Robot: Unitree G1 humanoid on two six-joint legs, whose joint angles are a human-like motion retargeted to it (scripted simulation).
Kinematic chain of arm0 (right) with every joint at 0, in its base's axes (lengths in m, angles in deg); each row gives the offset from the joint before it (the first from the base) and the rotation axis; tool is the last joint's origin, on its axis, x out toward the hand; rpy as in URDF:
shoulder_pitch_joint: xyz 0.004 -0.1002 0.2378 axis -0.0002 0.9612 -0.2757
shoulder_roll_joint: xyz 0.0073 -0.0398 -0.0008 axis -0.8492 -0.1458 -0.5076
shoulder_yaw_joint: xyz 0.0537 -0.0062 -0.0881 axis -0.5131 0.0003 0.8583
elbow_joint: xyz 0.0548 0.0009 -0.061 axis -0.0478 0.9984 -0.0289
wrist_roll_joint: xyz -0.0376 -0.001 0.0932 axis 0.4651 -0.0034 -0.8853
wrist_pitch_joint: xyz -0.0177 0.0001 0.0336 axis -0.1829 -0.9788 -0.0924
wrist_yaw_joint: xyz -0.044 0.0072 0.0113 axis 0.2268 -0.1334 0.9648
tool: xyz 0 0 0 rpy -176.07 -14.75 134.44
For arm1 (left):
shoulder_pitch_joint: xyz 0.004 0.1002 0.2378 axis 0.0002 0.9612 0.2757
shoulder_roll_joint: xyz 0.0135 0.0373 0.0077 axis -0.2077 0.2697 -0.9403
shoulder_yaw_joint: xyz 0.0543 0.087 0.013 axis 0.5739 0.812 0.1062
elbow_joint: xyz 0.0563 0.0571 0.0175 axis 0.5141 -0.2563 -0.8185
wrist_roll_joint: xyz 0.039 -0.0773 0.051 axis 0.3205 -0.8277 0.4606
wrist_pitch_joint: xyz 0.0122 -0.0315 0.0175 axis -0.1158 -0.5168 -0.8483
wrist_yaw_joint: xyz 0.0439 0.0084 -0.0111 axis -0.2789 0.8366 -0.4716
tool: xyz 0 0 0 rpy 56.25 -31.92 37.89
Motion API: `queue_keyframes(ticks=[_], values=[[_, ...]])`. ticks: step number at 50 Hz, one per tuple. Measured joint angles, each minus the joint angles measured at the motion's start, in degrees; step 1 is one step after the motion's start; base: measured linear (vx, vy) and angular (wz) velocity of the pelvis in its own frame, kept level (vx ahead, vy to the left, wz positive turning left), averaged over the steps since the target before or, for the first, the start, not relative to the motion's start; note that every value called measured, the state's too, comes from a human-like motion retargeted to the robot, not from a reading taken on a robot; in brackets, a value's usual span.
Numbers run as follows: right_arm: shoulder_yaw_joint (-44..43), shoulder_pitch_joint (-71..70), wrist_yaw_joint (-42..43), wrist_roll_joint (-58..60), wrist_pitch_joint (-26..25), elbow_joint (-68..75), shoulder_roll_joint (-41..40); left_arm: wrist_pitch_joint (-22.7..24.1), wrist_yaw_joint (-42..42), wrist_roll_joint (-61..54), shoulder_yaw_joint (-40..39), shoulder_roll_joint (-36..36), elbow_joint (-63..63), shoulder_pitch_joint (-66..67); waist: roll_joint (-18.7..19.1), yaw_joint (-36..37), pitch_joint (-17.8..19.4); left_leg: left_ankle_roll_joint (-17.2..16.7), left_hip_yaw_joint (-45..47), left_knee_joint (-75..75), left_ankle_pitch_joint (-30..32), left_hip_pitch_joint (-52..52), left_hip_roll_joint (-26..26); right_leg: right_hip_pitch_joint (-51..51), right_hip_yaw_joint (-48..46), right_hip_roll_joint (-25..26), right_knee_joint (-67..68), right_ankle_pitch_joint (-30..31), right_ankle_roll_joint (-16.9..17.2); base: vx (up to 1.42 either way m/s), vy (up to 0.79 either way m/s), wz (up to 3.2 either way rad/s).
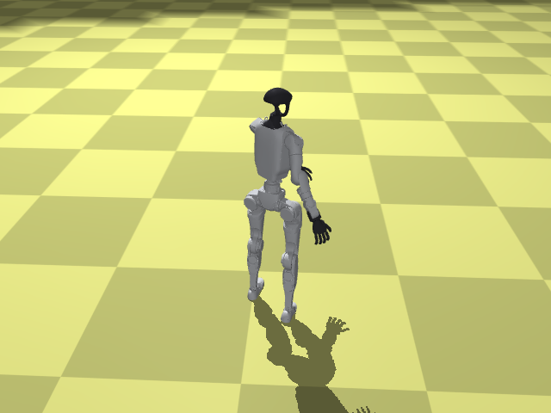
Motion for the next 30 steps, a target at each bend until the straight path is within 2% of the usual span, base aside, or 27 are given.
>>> queue_keyframes(ticks=[3, 4, 5, 8, 10, 12, 15, 17, 20, 23, 25, 28, 30], values=[[-0.1, 0.6, 0.7, -3.0, 0.6, 0.0, -0.6, -0.7, -0.4, -0.8, 0.8, 0.6, 0.0, -0.1, 1.6, -2.2, 1.8, -1.7, -1.4, -1.7, -0.2, 3.1, 1.1, -2.2, -2.2, 2.4, 8.8, -1.3, -7.4, 0.28, 0.21, 0.50], [-0.3, 1.0, 0.7, -3.6, 0.8, 0.0, -0.9, -0.9, -0.3, -0.7, 0.7, 0.8, 0.0, -0.1, 2.2, -3.0, 2.3, -2.3, -2.0, -2.2, -0.1, 4.0, 1.5, -3.6, -2.8, 3.4, 12.4, -2.6, -8.9, 0.28, 0.17, 0.53], [-0.6, 1.4, 0.6, -4.0, 1.0, 0.0, -1.3, -1.1, -0.3, -0.4, 0.5, 1.0, -0.1, -0.2, 2.7, -3.8, 2.8, -2.8, -2.6, -2.6, -0.2, 4.8, 1.9, -5.2, -3.4, 4.4, 16.1, -4.1, -9.9, 0.29, 0.14, 0.52], [-1.9, 2.8, 0.3, -4.1, 1.2, 0.2, -2.1, -1.6, 0.3, 1.1, -0.6, 1.8, -0.1, -0.2, 3.7, -5.8, 3.2, -3.9, -3.9, -2.8, -0.7, 6.2, 2.3, -8.8, -7.7, 5.1, 20.6, -7.4, -10.1, 0.30, 0.11, 0.45], [-2.9, 3.6, 0.3, -3.9, 1.2, 0.5, -2.4, -1.8, 0.6, 1.8, -0.9, 2.3, 0.1, 0.0, 4.1, -7.1, 2.9, -4.5, -4.5, -2.5, -1.4, 6.7, 1.9, -9.7, -11.2, 4.5, 18.1, -8.1, -9.0, 0.33, 0.07, 0.40], [-3.9, 4.1, 0.3, -3.4, 0.9, 0.9, -2.3, -1.6, 0.8, 2.2, -0.8, 2.6, 0.3, -0.2, 3.8, -8.3, 2.3, -4.4, -5.0, -2.2, -2.3, 7.2, 0.4, -9.2, -12.1, 4.2, 10.5, -5.8, -5.9, 0.34, 0.04, 0.37], [-5.0, 4.9, 0.0, -2.4, 0.1, 1.5, -2.5, -1.2, 0.9, 2.5, 0.1, 2.6, 0.5, -0.5, 2.3, -8.7, 0.8, -3.0, -5.1, -1.9, -3.8, 8.2, -2.8, -8.0, -9.2, 3.8, -0.5, 3.3, -0.9, 0.32, 0.02, 0.09], [-4.7, 5.0, 0.2, -2.8, -0.4, 1.7, -2.6, -1.5, 0.9, 2.7, 0.3, 2.3, 0.5, -0.8, 2.0, -7.7, 0.6, -1.6, -4.1, 0.0, -4.3, 8.2, -3.4, -6.9, -7.4, 3.6, -2.0, 4.4, -2.3, 0.28, 0.01, -0.31], [-3.5, 4.2, 0.3, -2.8, -1.2, 1.9, -2.8, -2.2, 1.3, 3.0, -0.1, 1.4, 0.3, -1.9, 0.5, -5.4, 1.0, 1.2, -1.4, 9.9, -3.4, 5.0, -3.9, -4.6, -5.3, 1.9, -2.5, 2.8, -3.5, 0.26, 0.02, -0.54], [-2.0, 3.8, 0.3, -1.6, -1.5, 0.9, -3.0, -1.9, 1.3, 3.0, -0.4, 0.0, -0.1, -1.7, -1.6, -3.5, 0.5, 2.4, 0.2, 24.9, -1.9, -2.0, -3.5, -2.9, -3.3, -0.2, -3.5, 2.9, -1.9, 0.25, 0.04, -0.58], [-1.4, 3.9, 0.4, -0.9, -1.1, -0.2, -3.0, -1.4, 0.9, 2.9, -0.3, -0.8, -0.2, -0.9, -2.7, -2.3, -0.3, 2.1, 1.2, 30.6, -3.4, -5.3, -3.1, -2.0, -2.0, -1.5, -4.2, 3.1, -0.2, 0.27, 0.07, -0.56], [-1.1, 2.7, 0.3, -0.3, -0.7, -0.8, -2.6, -0.7, 0.9, 3.0, -0.2, -1.7, -0.7, -0.4, -3.2, -0.9, -1.2, 2.3, 4.6, 29.1, -7.5, -7.2, -1.2, -1.4, -0.5, -2.6, -4.8, 3.4, 2.9, 0.28, 0.11, -0.44], [-0.9, 1.8, 0.0, 0.0, -0.6, -0.7, -2.1, -0.4, 1.0, 3.0, -0.2, -2.1, -1.0, -0.4, -2.8, -0.1, -1.7, 2.4, 6.2, 22.0, -8.9, -6.6, -0.2, -1.2, 0.2, -2.6, -4.9, 3.3, 4.5, 0.29, 0.16, -0.36]])
